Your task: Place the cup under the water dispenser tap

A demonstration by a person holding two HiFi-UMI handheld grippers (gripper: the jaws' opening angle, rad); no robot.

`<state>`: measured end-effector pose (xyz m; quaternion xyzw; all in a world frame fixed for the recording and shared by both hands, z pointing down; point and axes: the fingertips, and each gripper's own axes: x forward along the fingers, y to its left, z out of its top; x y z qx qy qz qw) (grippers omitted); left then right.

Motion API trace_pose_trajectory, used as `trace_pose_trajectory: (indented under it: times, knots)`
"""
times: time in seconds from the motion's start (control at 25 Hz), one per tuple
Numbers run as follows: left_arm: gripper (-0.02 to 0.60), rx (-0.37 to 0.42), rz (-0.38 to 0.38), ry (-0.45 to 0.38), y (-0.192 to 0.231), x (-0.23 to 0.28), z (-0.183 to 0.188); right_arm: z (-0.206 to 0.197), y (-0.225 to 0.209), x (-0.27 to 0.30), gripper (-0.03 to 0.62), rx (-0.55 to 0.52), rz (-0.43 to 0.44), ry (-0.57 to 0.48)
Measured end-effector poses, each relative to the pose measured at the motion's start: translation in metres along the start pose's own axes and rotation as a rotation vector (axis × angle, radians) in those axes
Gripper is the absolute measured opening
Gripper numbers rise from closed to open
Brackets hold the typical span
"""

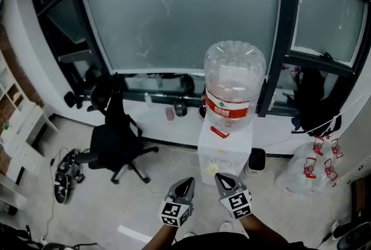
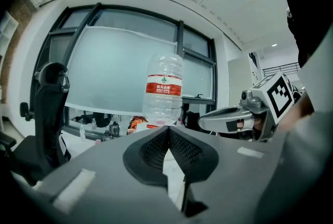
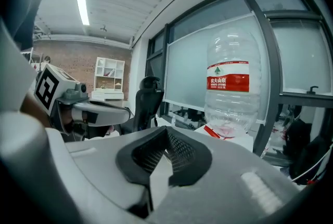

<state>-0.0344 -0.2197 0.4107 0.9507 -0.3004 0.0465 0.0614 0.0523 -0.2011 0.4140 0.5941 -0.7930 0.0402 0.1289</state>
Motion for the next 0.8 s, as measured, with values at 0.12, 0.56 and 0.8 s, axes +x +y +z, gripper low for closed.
trace_pose_trajectory:
  times: [0.12,0.56,0.8]
  knots:
    - [0.017,0.002,-0.004,0.001,-0.005,0.001,0.003,0.005,-0.002,-0.002,0.002,-0.002,-0.008,-0.011]
    - [0.017,0.006,-0.025,-0.001,-0.018,0.005,-0.011,0.002,-0.01,-0.011,0.002,0.01,-0.051,-0.031]
    - [0.017,-0.004,-0.032,0.028,-0.019,0.006,-0.013,0.007,-0.01,-0.016,0.002,-0.025,-0.072,-0.052]
